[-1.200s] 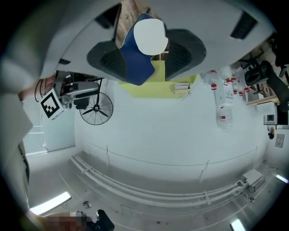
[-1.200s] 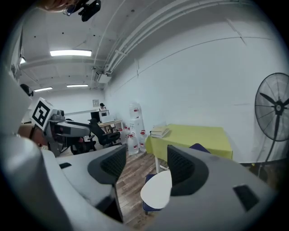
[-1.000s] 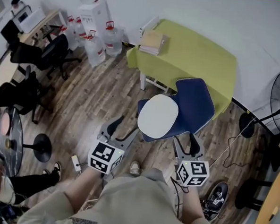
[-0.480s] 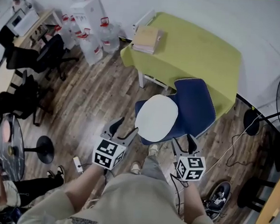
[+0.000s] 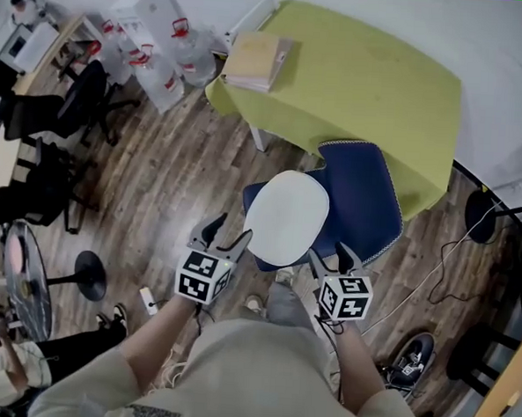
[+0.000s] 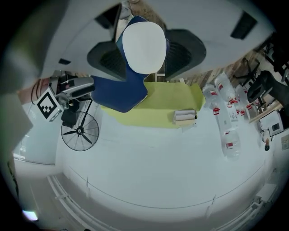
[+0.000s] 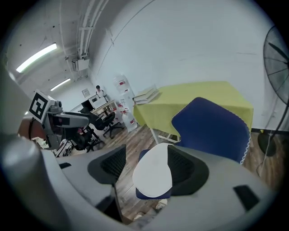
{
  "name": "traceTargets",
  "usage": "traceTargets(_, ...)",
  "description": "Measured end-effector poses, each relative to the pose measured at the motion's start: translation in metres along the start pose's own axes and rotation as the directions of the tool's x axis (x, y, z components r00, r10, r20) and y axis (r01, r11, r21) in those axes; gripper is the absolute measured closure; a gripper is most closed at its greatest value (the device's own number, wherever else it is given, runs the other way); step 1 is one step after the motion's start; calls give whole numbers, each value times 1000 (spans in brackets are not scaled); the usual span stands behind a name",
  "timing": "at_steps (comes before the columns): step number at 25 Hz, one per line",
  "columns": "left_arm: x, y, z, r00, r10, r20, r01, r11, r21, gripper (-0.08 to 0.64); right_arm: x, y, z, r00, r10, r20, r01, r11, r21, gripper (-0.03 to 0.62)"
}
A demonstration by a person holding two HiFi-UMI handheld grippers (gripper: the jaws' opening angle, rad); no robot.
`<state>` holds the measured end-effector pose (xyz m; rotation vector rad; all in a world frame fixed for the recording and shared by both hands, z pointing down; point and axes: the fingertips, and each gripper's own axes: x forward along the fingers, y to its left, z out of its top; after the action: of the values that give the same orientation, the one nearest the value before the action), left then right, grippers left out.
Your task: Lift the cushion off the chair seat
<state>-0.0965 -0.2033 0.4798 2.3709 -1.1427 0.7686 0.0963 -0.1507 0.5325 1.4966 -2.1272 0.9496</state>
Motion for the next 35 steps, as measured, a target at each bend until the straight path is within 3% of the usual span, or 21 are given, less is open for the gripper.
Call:
traceTargets(10, 72, 4, -23, 991, -29, -132, 32, 999, 23, 299, 62, -40, -48, 993, 29, -114, -12, 989, 145, 307)
traceTargets(17, 112, 17, -42, 979, -72, -189, 85, 994, 63, 299, 94, -52, -87, 983, -6, -185, 51, 970, 238, 301)
traceTargets(24, 181, 51, -73, 952, -129, -276, 159, 983, 87, 299, 156, -84, -109, 971, -107, -215, 177, 925, 336, 290)
traceTargets(35, 290, 115, -158, 888, -195, -417, 220, 975, 13, 299, 243, -113, -165, 933, -199, -301, 307, 874, 377, 287)
